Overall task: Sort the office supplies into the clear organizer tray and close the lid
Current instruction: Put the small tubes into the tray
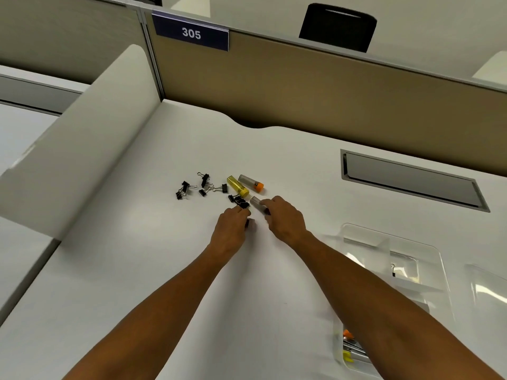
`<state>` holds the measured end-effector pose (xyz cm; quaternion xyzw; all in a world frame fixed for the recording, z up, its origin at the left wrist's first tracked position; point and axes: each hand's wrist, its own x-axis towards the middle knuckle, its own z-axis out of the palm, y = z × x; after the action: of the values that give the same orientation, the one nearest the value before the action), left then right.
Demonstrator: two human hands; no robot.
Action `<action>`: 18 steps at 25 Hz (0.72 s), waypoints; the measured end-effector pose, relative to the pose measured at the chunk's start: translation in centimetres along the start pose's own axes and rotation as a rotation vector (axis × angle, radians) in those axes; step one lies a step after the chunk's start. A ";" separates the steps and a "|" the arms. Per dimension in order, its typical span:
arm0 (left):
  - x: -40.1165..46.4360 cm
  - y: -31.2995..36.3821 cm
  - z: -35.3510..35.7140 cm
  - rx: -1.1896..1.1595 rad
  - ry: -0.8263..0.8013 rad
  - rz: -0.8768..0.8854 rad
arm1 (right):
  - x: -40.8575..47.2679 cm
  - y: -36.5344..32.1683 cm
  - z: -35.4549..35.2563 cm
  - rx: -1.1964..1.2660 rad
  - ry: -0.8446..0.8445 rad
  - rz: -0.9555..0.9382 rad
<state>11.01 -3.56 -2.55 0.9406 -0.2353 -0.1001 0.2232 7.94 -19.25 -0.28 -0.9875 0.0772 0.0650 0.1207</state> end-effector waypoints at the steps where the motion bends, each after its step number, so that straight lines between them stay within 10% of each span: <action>1: -0.3 0.0 -0.2 0.003 -0.004 -0.005 | -0.3 0.0 -0.1 0.003 -0.004 0.007; 18: -5.9 5.0 -3.6 -0.418 0.245 -0.135 | -9.0 1.8 -3.8 0.597 0.110 0.160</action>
<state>4.92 -3.24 3.43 0.8929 -0.1171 -0.0464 0.4324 -0.80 -20.68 4.26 -0.9013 0.1767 -0.0047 0.3955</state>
